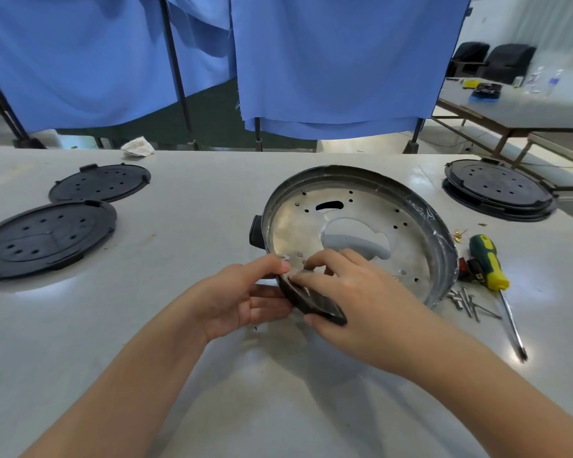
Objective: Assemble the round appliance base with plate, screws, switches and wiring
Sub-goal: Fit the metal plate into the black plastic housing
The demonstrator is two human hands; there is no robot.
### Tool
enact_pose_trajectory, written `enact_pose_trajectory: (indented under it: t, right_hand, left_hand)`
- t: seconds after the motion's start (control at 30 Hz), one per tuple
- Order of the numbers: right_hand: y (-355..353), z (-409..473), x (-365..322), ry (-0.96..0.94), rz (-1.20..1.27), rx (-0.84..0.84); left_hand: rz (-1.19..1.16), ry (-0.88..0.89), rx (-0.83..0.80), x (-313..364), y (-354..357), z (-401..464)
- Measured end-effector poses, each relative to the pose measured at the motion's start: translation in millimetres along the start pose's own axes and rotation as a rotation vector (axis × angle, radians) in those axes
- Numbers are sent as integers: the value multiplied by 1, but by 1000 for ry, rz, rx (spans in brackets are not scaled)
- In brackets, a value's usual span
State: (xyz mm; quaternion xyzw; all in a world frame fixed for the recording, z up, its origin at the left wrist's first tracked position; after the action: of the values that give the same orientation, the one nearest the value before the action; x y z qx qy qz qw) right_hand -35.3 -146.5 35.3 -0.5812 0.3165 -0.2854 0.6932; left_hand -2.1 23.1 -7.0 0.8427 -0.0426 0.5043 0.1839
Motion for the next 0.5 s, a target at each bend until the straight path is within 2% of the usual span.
enact_pose_trajectory:
  t: [0.33, 0.5]
  right_hand:
    - [3, -2, 4, -22, 45, 166]
    - [4, -3, 7, -26, 86, 146]
  left_hand:
    - [55, 155, -10, 6, -5, 1]
    - [64, 152, -24, 6, -7, 2]
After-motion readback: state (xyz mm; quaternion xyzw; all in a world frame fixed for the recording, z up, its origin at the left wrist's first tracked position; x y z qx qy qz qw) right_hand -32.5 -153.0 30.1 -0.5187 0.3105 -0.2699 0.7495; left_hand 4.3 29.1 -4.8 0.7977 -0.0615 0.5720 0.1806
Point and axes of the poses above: each hand's wrist, its own z-axis towards the middle knuckle, its own y-axis out of the palm, x = y × z, the point moved 3 cm from there along z, towards the middle knuckle, and after that the axes turned 6 degrees about -x, right-handed, at the moved point
